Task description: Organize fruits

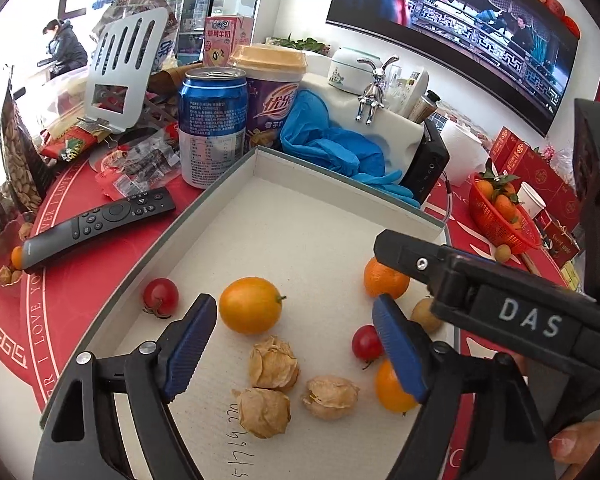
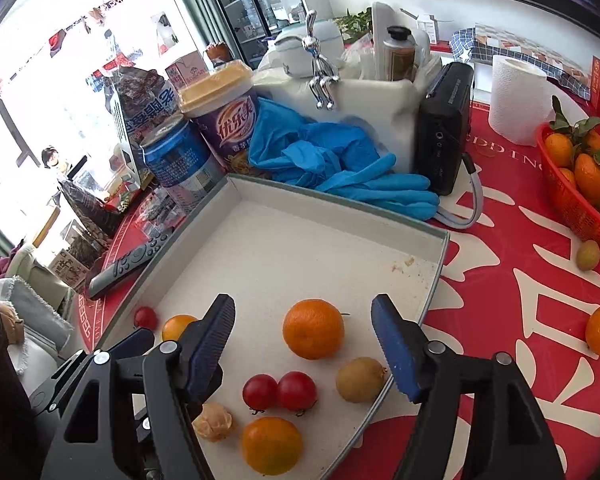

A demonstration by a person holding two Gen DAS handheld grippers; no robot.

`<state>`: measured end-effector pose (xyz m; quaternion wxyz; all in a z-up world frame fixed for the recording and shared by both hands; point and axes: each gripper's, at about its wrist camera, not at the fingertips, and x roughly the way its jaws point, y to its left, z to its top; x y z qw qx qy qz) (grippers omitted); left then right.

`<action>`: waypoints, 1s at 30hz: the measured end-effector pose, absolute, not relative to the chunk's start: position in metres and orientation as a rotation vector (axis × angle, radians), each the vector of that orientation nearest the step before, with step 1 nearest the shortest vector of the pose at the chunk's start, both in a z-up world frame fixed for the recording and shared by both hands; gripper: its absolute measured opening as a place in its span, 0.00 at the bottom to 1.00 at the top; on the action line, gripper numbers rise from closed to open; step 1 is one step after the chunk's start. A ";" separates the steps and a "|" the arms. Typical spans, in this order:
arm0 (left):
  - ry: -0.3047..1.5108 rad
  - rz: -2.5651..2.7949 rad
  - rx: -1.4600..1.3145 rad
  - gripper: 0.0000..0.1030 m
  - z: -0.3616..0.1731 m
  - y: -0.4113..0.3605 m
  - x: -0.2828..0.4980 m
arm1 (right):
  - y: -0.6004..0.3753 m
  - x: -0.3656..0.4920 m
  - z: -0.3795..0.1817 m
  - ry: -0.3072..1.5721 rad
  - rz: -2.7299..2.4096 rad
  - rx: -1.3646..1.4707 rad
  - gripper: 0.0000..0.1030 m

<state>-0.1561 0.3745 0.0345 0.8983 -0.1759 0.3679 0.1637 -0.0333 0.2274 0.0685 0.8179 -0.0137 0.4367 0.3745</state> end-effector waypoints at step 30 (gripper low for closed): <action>0.903 -0.041 -0.071 0.86 0.018 0.193 -0.124 | -0.034 -0.048 0.024 1.019 0.145 -0.024 1.00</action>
